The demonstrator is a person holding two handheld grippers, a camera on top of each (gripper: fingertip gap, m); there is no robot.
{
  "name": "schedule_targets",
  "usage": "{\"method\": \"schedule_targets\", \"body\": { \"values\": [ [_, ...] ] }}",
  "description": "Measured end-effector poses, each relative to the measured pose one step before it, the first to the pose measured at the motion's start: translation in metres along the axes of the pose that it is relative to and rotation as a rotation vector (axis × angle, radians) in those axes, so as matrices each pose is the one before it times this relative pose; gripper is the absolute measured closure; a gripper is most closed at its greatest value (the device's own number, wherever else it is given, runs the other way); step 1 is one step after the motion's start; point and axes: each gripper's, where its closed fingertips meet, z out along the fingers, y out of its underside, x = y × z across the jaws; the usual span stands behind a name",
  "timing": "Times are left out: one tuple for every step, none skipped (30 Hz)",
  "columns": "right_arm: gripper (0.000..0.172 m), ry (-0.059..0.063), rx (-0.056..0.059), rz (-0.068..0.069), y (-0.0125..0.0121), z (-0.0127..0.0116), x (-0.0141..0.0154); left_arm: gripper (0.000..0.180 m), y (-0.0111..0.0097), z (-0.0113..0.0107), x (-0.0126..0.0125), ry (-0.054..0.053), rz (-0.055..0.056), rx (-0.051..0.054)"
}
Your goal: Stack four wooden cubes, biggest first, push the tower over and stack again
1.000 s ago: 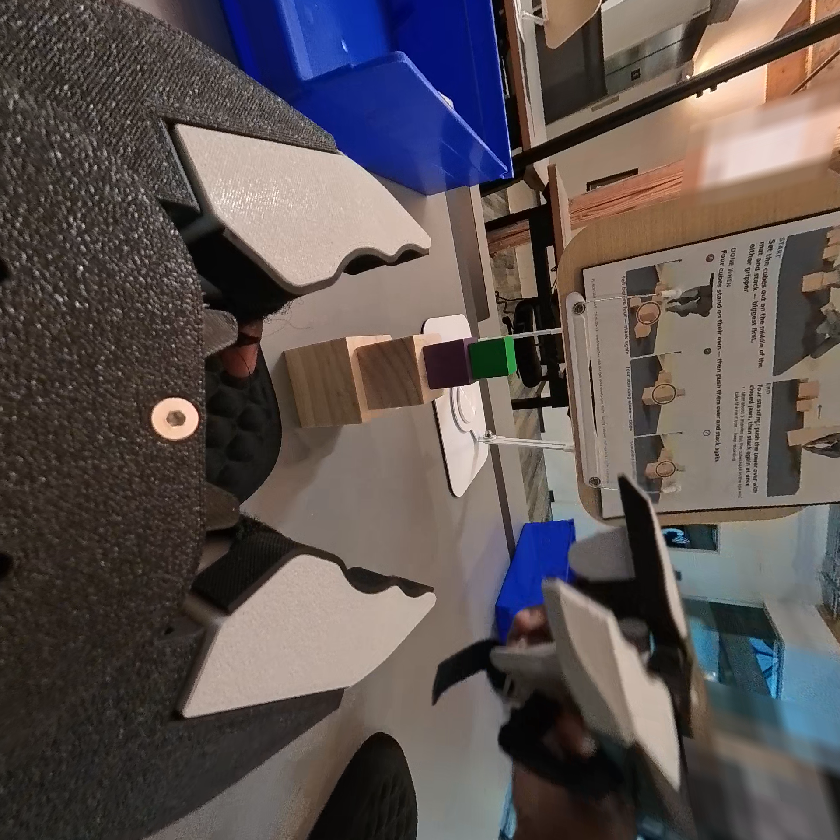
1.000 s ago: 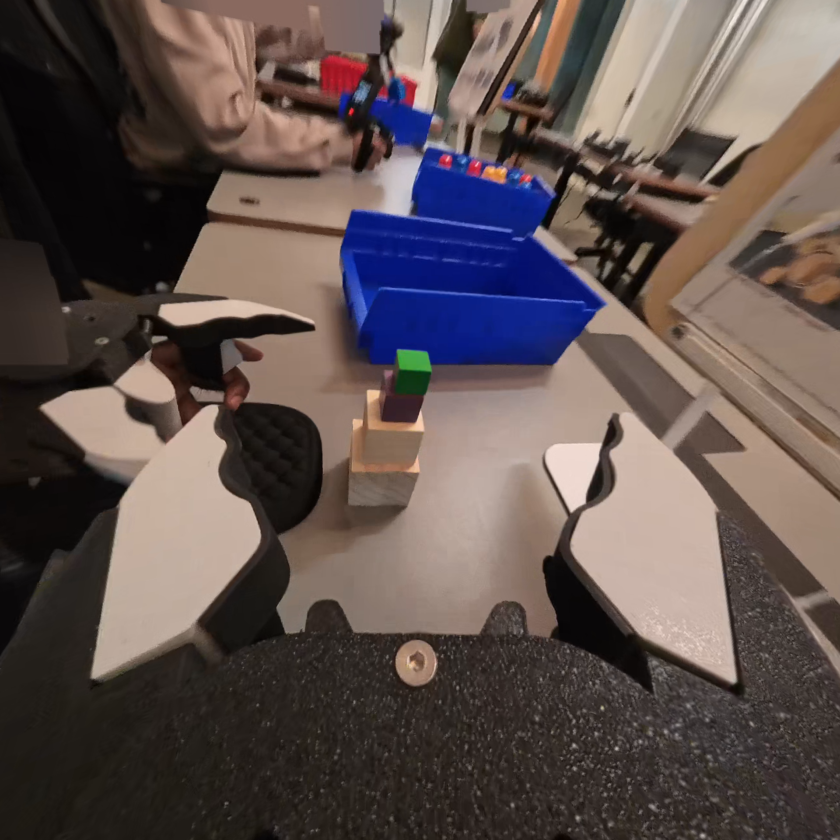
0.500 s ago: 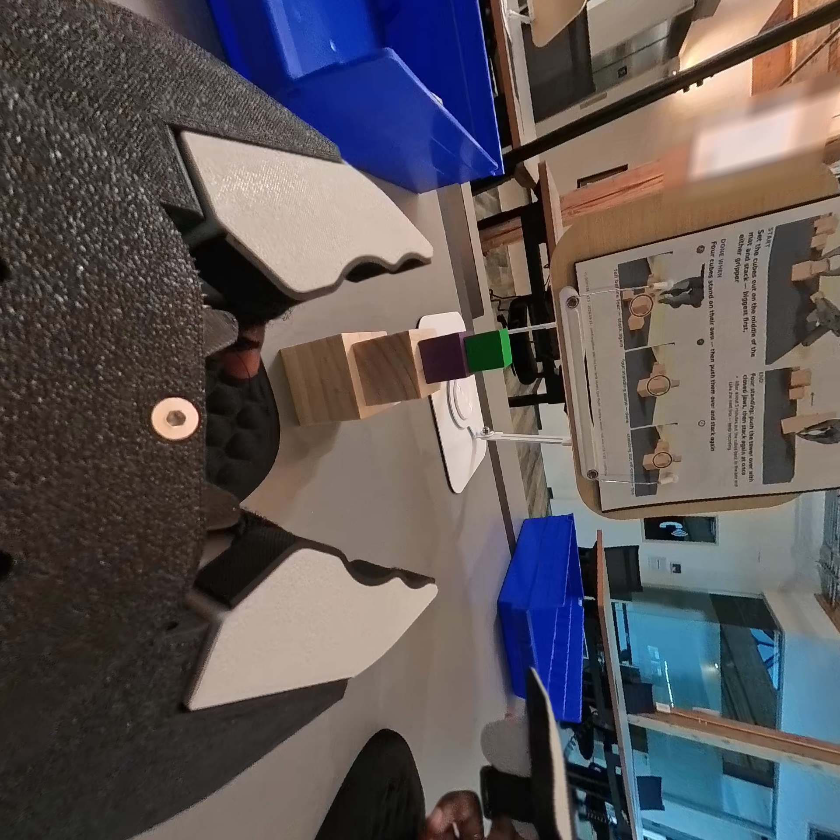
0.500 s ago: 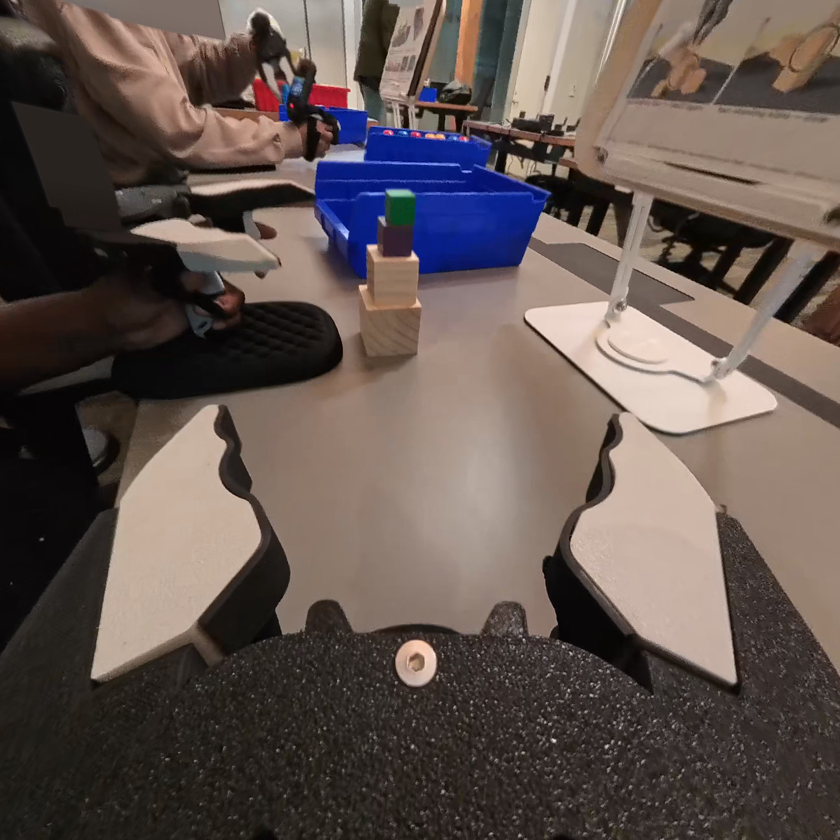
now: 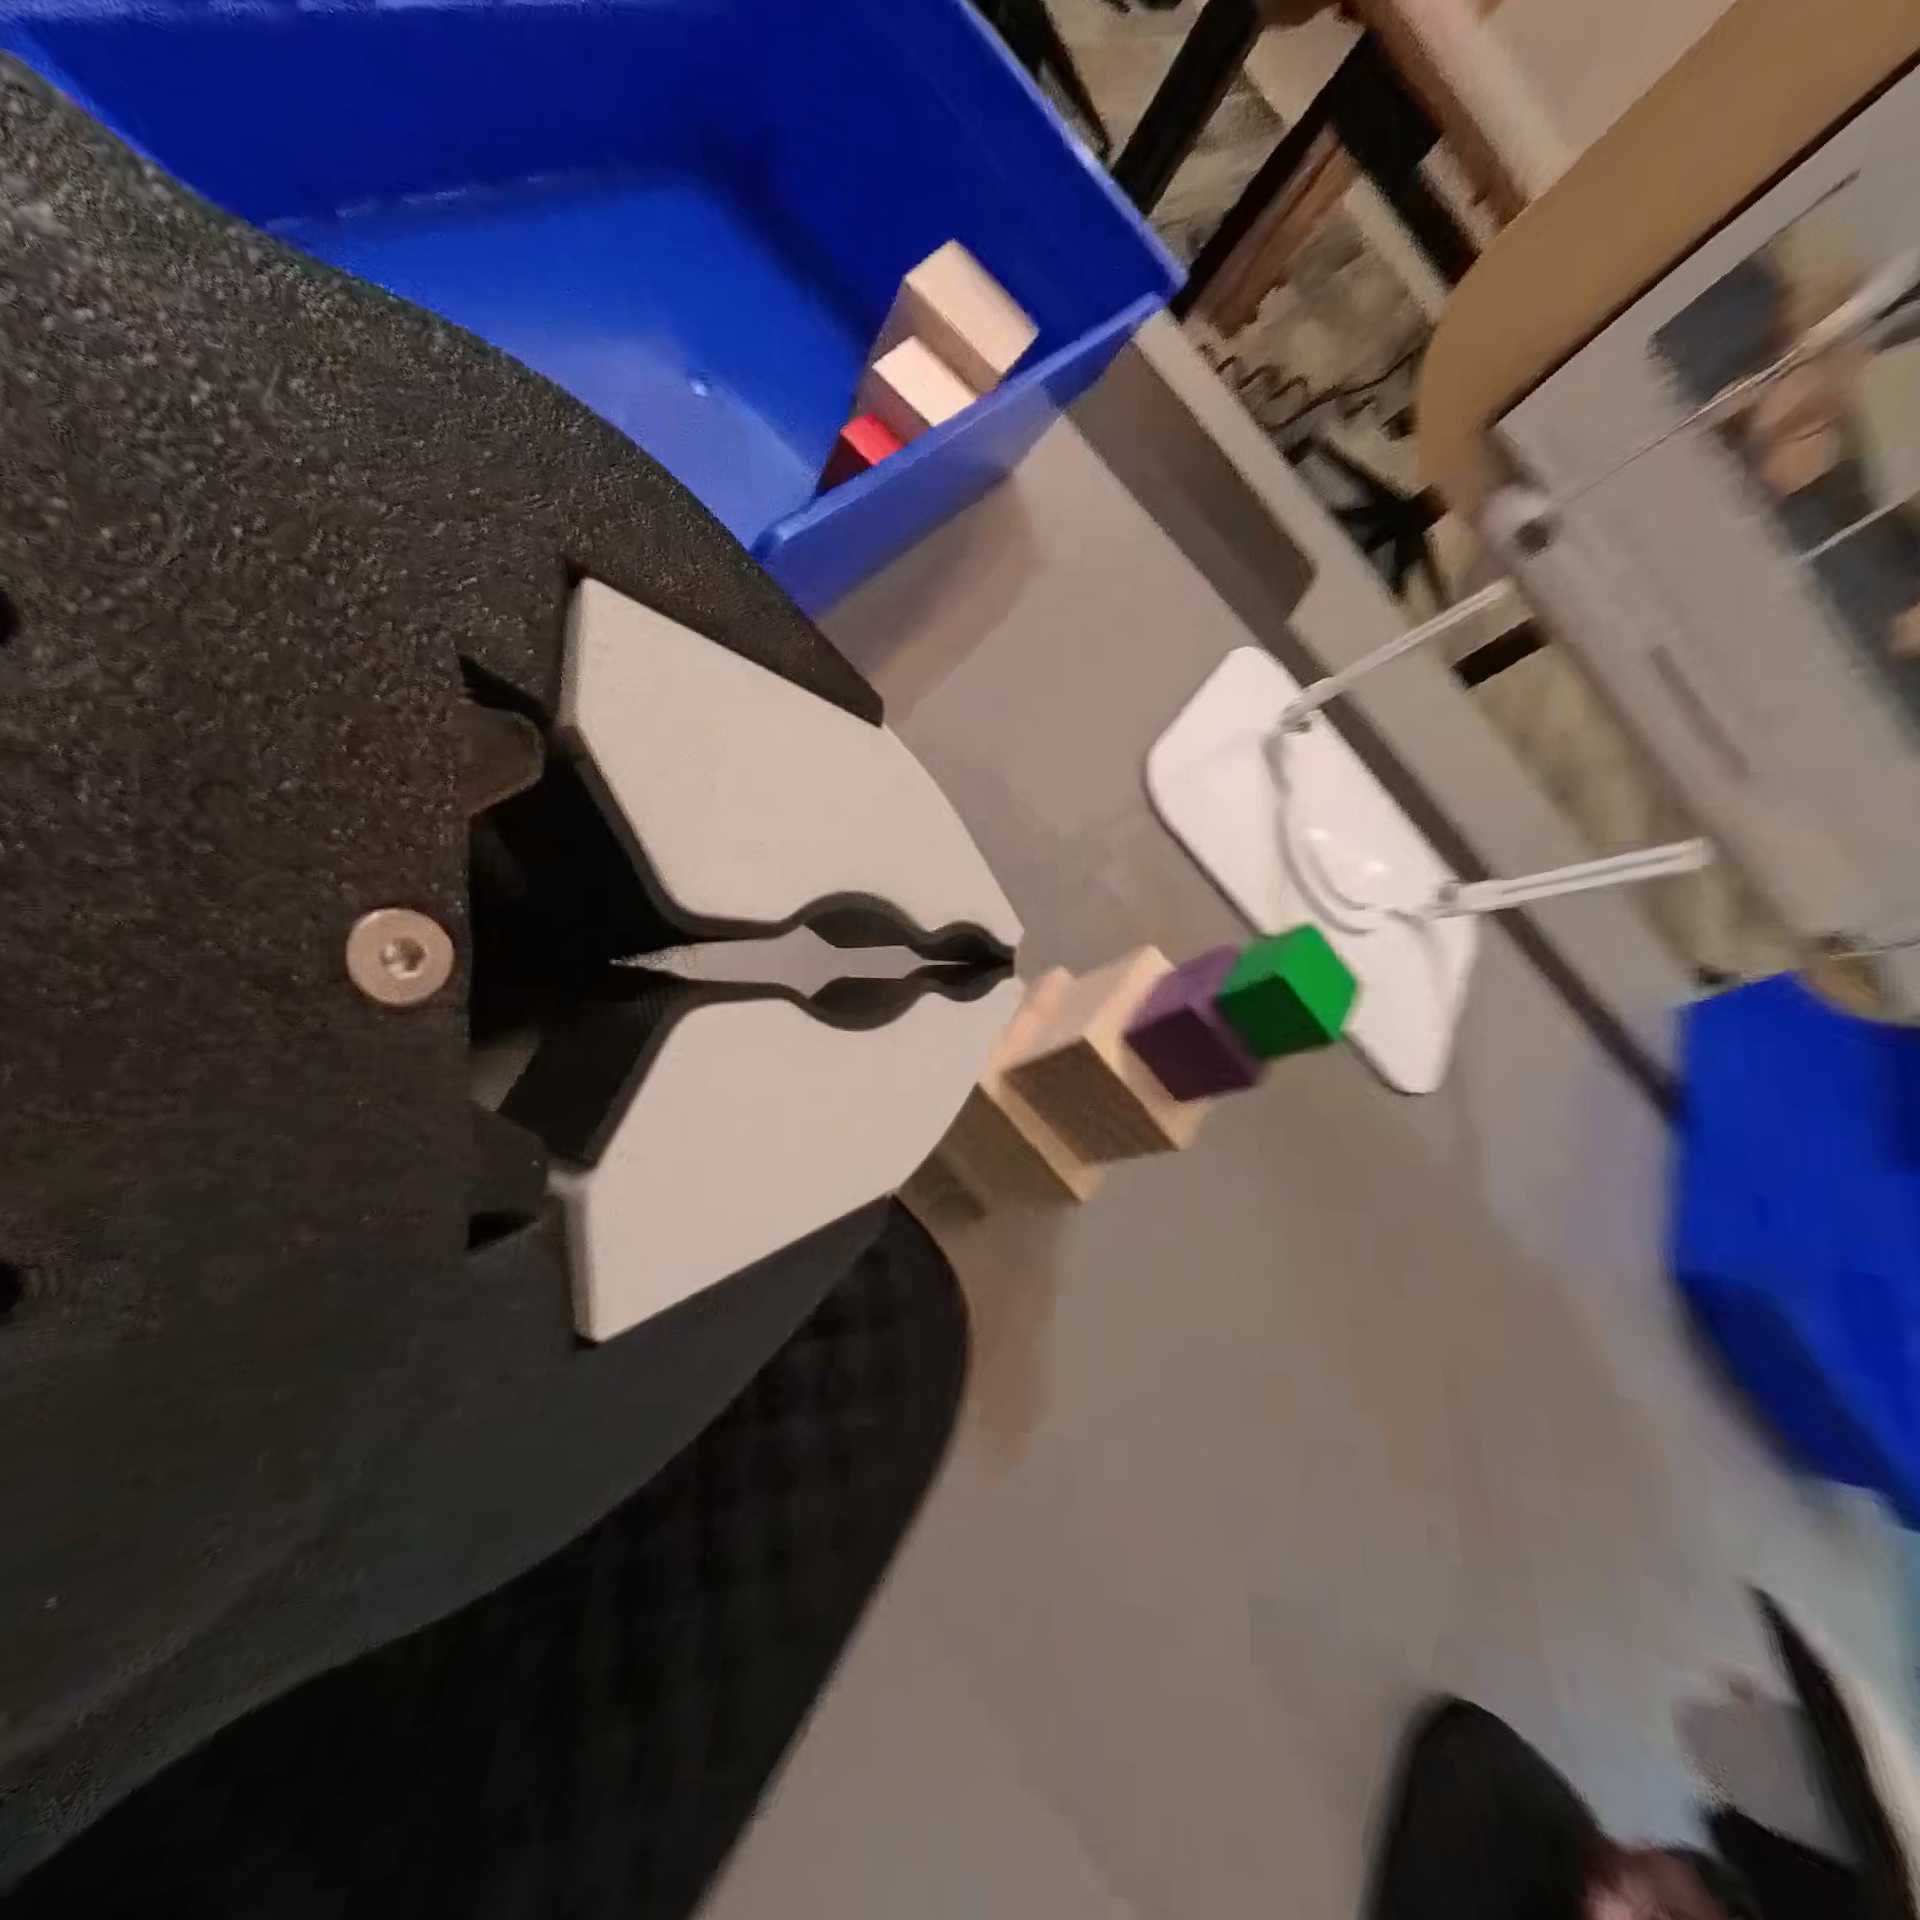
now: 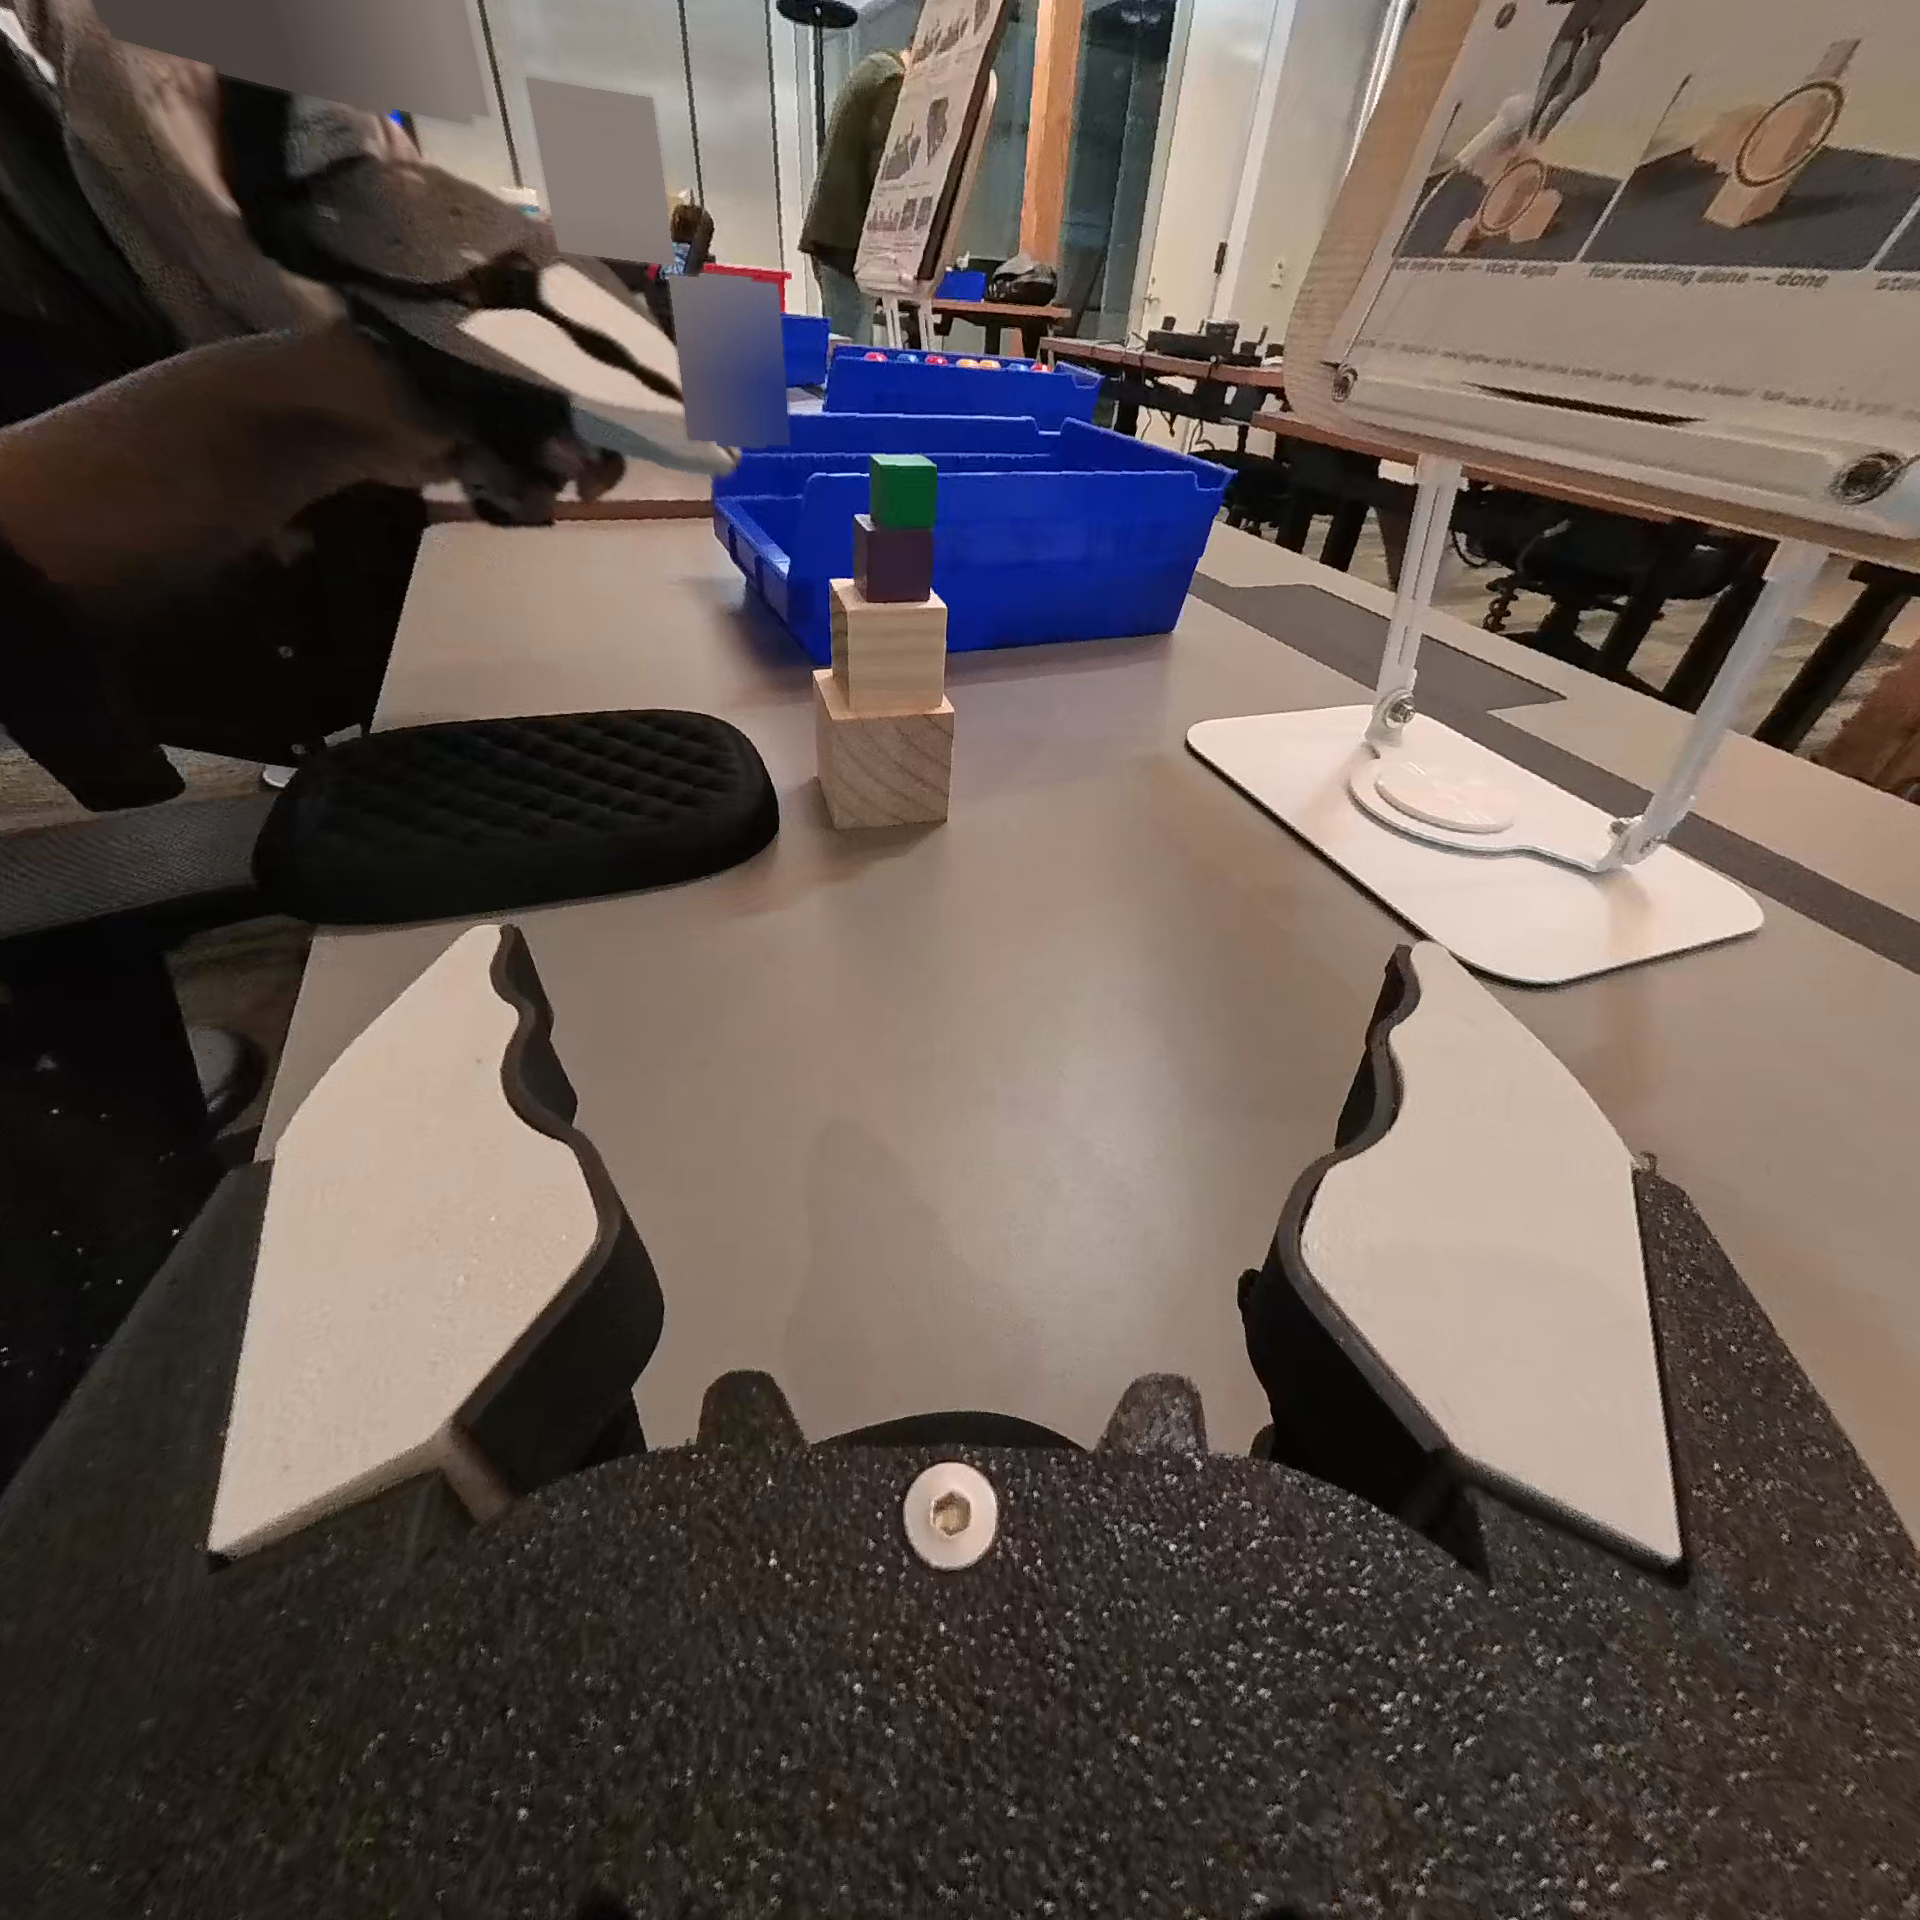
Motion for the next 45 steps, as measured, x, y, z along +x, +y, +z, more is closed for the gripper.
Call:
{"method": "schedule_targets", "body": {
  "values": [
    [0.029, -0.0016, 0.0040, -0.0023, -0.00047, -0.00034, -0.00038, 0.180, 0.00708, 0.00853, -0.00612, 0.0114, 0.0114, -0.0503],
    [0.029, -0.0007, 0.0055, -0.0031, -0.00065, -0.00060, -0.00040, 0.180, 0.00431, 0.00933, -0.00582, 0.0043, 0.0057, -0.0282],
    [0.030, 0.0007, 0.0056, -0.0030, -0.00067, -0.00051, -0.00025, 0.180, 0.00354, 0.00953, -0.00216, 0.0188, 0.0020, -0.0242],
    [0.031, 0.0023, 0.0039, -0.0011, -0.00046, -0.00044, 0.00008, 0.180, 0.00276, 0.00899, -0.00213, 0.0062, 0.0023, -0.0219],
    [0.031, 0.0005, 0.0029, 0.0001, -0.00024, -0.00032, 0.00000, 0.180, 0.00237, 0.00772, -0.00342, -0.0129, 0.0000, -0.0214],
    [0.031, -0.0005, 0.0027, 0.0006, -0.00040, -0.00029, 0.00005, 0.180, 0.00222, 0.00653, -0.00196, -0.0084, -0.0033, -0.0206],
    [0.032, 0.0005, 0.0015, 0.0018, -0.00015, -0.00012, 0.00022, 0.180, 0.00079, 0.00543, -0.00079, -0.0047, -0.0061, -0.0066],
    [0.032, -0.0017, 0.0010, 0.0011, -0.00011, -0.00009, -0.00015, 0.180, -0.00028, 0.00438, 0.00066, 0.0043, -0.0105, 0.0049],
    [0.033, -0.0019, 0.0016, 0.0001, -0.00018, -0.00017, -0.00017, 0.180, -0.00015, 0.00414, 0.00240, 0.0162, -0.0109, 0.0058],
    [0.033, 0.0005, 0.0013, 0.0007, -0.00014, -0.00007, 0.00016, 0.180, 0.00060, 0.00357, 0.00179, 0.0114, -0.0092, 0.0009],
    [0.033, 0.0000, 0.0009, 0.0011, -0.00009, -0.00010, 0.00007, 0.180, 0.00132, 0.00329, 0.00112, 0.0076, -0.0050, -0.0049],
    [0.034, -0.0011, 0.0004, 0.0005, -0.00005, -0.00006, -0.00015, 0.180, 0.00173, 0.00329, 0.00202, 0.0123, -0.0014, -0.0080],
    [0.034, -0.0012, 0.0001, 0.0001, 0.00008, 0.00002, -0.00017, 0.180, 0.00104, 0.00291, 0.00179, 0.0090, 0.0018, -0.0045],
    [0.035, -0.0008, 0.0003, 0.0003, -0.00003, -0.00004, 0.00000, 0.180, 0.00035, 0.00232, 0.00205, 0.0085, 0.0039, -0.0005],
    [0.036, -0.0003, 0.0011, 0.0013, -0.00012, -0.00008, 0.00002, 0.180, -0.00058, 0.00156, 0.00249, 0.0105, 0.0042, 0.0029],
    [0.036, 0.0001, 0.0018, 0.0023, -0.00020, -0.00010, 0.00014, 0.180, -0.00146, 0.00085, 0.00083, 0.0013, 0.0006, 0.0076],
    [0.036, 0.0001, 0.0023, 0.0032, -0.00023, -0.00020, 0.00031, 0.180, -0.00151, 0.00040, 0.00076, 0.0018, 0.0001, 0.0067],
    [0.037, -0.0007, 0.0026, 0.0039, -0.00026, -0.00024, 0.00029, 0.180, -0.00131, 0.00033, 0.00086, 0.0036, 0.0023, 0.0064],
    [0.038, -0.0008, 0.0028, 0.0034, -0.00030, -0.00026, 0.00020, 0.180, -0.00131, 0.00031, 0.00085, 0.0021, 0.0024, 0.0058],
    [0.038, -0.0008, 0.0030, 0.0025, -0.00033, -0.00030, 0.00009, 0.180, -0.00110, 0.00027, 0.00197, 0.0084, 0.0015, 0.0041],
    [0.038, 0.0011, 0.0029, 0.0009, -0.00034, -0.00018, 0.00020, 0.180, -0.00177, 0.00027, 0.00271, 0.0117, -0.0001, 0.0070],
    [0.038, 0.0007, 0.0022, -0.0005, -0.00037, -0.00020, 0.00002, 0.180, -0.00198, 0.00014, 0.00258, 0.0085, -0.0017, 0.0086],
    [0.039, 0.0003, 0.0006, -0.0006, 0.00003, -0.00011, -0.00009, 0.180, -0.00149, 0.00022, 0.00142, 0.0003, -0.0006, 0.0053],
    [0.039, 0.0004, -0.0008, -0.0005, 0.00009, 0.00013, 0.00003, 0.180, -0.00143, 0.00013, 0.00141, -0.0005, 0.0014, 0.0060],
    [0.039, 0.0009, -0.0023, -0.0005, 0.00027, 0.00021, 0.00004, 0.180, -0.00141, 0.00020, 0.00120, -0.0005, -0.0017, 0.0053],
    [0.039, -0.0005, -0.0033, -0.0011, 0.00048, 0.00034, -0.00017, 0.180, -0.00107, 0.00036, 0.00159, 0.0017, -0.0024, 0.0027],
    [0.039, 0.0002, -0.0031, -0.0016, 0.00035, 0.00029, -0.00022, 0.180, -0.00081, 0.00053, 0.00153, 0.0025, -0.0014, 0.0015],
    [0.039, 0.0004, -0.0025, -0.0029, 0.00026, 0.00031, -0.00020, 0.180, -0.00062, 0.00080, 0.00129, 0.0025, -0.0001, 0.0008],
    [0.039, -0.0003, -0.0027, -0.0032, 0.00039, 0.00017, -0.00035, 0.180, -0.00020, 0.00096, 0.00161, 0.0050, 0.0019, -0.0016],
    [0.039, 0.0002, -0.0022, -0.0026, 0.00023, 0.00023, -0.00023, 0.180, -0.00010, 0.00099, 0.00122, 0.0031, 0.0010, -0.0024],
    [0.039, -0.0002, -0.0014, -0.0020, 0.00014, 0.00022, -0.00020, 0.180, -0.00070, 0.00084, 0.00108, 0.0022, 0.0028, -0.0003],
    [0.039, -0.0005, -0.0004, -0.0009, 0.00004, 0.00000, -0.00021, 0.180, -0.00064, 0.00062, 0.00090, 0.0016, 0.0027, -0.0004],
    [0.039, 0.0004, 0.0007, 0.0006, 0.00003, -0.00001, 0.00013, 0.180, -0.00085, 0.00055, 0.00064, 0.0011, 0.0020, 0.0006],
    [0.039, 0.0006, 0.0010, 0.0014, -0.00011, -0.00009, 0.00013, 0.180, -0.00126, 0.00052, 0.00080, 0.0019, 0.0015, 0.0027],
    [0.039, 0.0003, 0.0004, 0.0018, -0.00013, -0.00008, 0.00026, 0.180, -0.00095, 0.00047, 0.00072, 0.0018, -0.0002, 0.0015],
    [0.039, -0.0007, 0.0009, 0.0011, 0.00001, -0.00009, -0.00002, 0.180, -0.00116, 0.00050, 0.00063, 0.0013, 0.0008, 0.0021],
    [0.039, -0.0004, 0.0011, 0.0004, -0.00013, -0.00011, -0.00002, 0.180, -0.00118, 0.00037, 0.00066, 0.0017, 0.0016, 0.0019],
    [0.039, -0.0002, 0.0007, 0.0001, -0.00008, -0.00005, -0.00001, 0.180, -0.00101, 0.00033, 0.00065, 0.0020, 0.0014, 0.0004],
    [0.039, -0.0014, 0.0004, -0.0002, -0.00005, -0.00010, -0.00023, 0.180, -0.00125, 0.00027, 0.00094, 0.0023, 0.0026, 0.0025],
    [0.039, -0.0010, -0.0001, 0.0001, 0.00002, -0.00001, -0.00014, 0.180, -0.00120, 0.00015, 0.00092, 0.0021, 0.0023, 0.0015],
    [0.040, -0.0008, -0.0004, 0.0003, 0.00015, 0.00010, -0.00006, 0.180, -0.00108, -0.00007, 0.00058, -0.0003, 0.0032, 0.0001],
    [0.040, 0.0002, 0.0000, 0.0003, 0.00000, 0.00000, 0.00000, 0.180, -0.00178, -0.00020, 0.00071, 0.0017, 0.0013, 0.0060],
    [0.040, 0.0004, 0.0001, 0.0007, -0.00001, -0.00006, 0.00013, 0.180, -0.00189, -0.00031, 0.00077, 0.0041, -0.0043, 0.0076],
    [0.040, 0.0004, -0.0003, 0.0014, 0.00004, 0.00007, 0.00023, 0.180, -0.00137, -0.00059, -0.00002, 0.0005, -0.0030, 0.0029],
    [0.040, 0.0000, -0.0001, 0.0014, 0.00003, -0.00004, 0.00012, 0.180, -0.00076, -0.00086, -0.00092, -0.0035, 0.0012, 0.0009]
  ]
}}
